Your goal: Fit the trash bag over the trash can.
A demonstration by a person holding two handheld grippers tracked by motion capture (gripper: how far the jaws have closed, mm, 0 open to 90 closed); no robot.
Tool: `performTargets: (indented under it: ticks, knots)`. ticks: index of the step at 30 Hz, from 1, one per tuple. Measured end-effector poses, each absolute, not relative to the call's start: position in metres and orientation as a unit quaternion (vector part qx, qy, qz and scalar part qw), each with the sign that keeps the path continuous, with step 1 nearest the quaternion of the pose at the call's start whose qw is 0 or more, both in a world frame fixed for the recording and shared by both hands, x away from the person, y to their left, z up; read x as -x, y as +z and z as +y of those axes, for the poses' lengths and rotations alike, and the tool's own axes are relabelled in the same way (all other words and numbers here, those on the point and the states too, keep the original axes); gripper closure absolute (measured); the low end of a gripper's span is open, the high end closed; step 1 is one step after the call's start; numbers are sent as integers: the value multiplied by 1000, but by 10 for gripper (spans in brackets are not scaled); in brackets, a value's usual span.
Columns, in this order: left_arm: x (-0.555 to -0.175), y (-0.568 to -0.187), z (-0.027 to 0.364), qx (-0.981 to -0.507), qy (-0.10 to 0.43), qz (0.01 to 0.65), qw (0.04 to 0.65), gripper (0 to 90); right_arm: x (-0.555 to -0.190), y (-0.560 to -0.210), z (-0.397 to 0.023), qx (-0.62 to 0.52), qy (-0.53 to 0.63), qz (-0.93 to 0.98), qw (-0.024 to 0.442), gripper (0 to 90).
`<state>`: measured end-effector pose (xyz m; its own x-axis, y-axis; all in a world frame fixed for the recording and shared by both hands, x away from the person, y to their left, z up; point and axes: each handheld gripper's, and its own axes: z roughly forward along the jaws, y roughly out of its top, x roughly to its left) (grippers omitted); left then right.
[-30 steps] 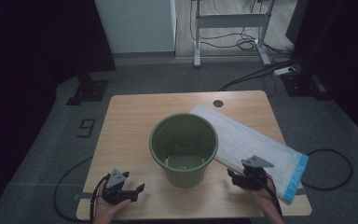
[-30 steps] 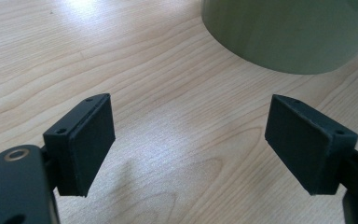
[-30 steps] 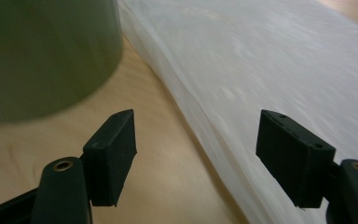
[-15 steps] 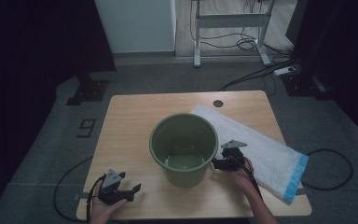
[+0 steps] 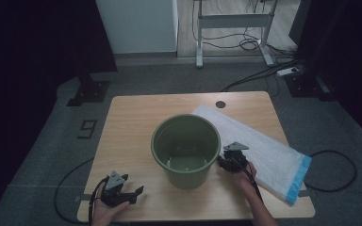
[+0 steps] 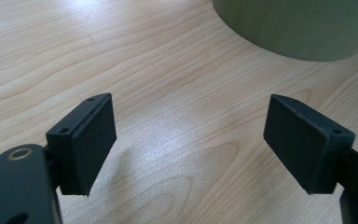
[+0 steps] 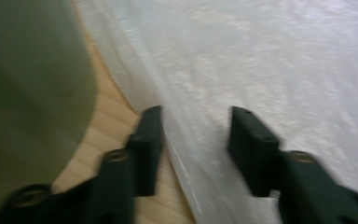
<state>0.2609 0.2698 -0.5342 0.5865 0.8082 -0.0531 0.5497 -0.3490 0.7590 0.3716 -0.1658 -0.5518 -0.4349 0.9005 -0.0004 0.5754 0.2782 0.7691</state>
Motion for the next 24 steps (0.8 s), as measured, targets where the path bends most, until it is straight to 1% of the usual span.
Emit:
performTargets:
  ticks: [1,2,3,5,10,11,12,13,15,20,22,23,24]
  knots:
    - [-260,-534,271,-802,167,424,387,169,-371,-552,-169,-486,359,762,232,754]
    - [-261,-533,271,-801,166,424,389,170,-370,-552,-171,-486,357,761,240,785]
    - [-261,-533,271,-801,166,424,389,170,-370,-552,-171,-486,357,761,240,785]
    - [-262,-533,270,-801,164,425,389,171,-366,-552,-176,-481,362,756,256,884]
    - [-262,-535,269,-805,167,422,381,171,-361,-545,-189,-490,403,730,252,889]
    - [-262,-536,269,-805,167,424,380,171,-359,-540,-197,-497,427,715,245,890]
    - [-262,-536,269,-805,167,424,380,171,-359,-540,-197,-497,427,715,245,890]
    - [-263,-536,269,-805,168,425,378,171,-356,-532,-206,-499,452,700,239,890]
    - [-263,-536,268,-805,168,425,378,170,-355,-528,-208,-498,459,696,239,890]
    - [-263,-537,268,-806,170,427,374,170,-347,-487,-229,-490,524,655,237,891]
    - [-262,-537,268,-806,169,427,373,170,-346,-481,-231,-488,530,651,239,891]
    - [-262,-538,268,-807,170,427,371,170,-342,-466,-236,-486,553,633,240,891]
    - [-262,-538,268,-807,170,427,371,171,-342,-466,-236,-486,553,633,240,891]
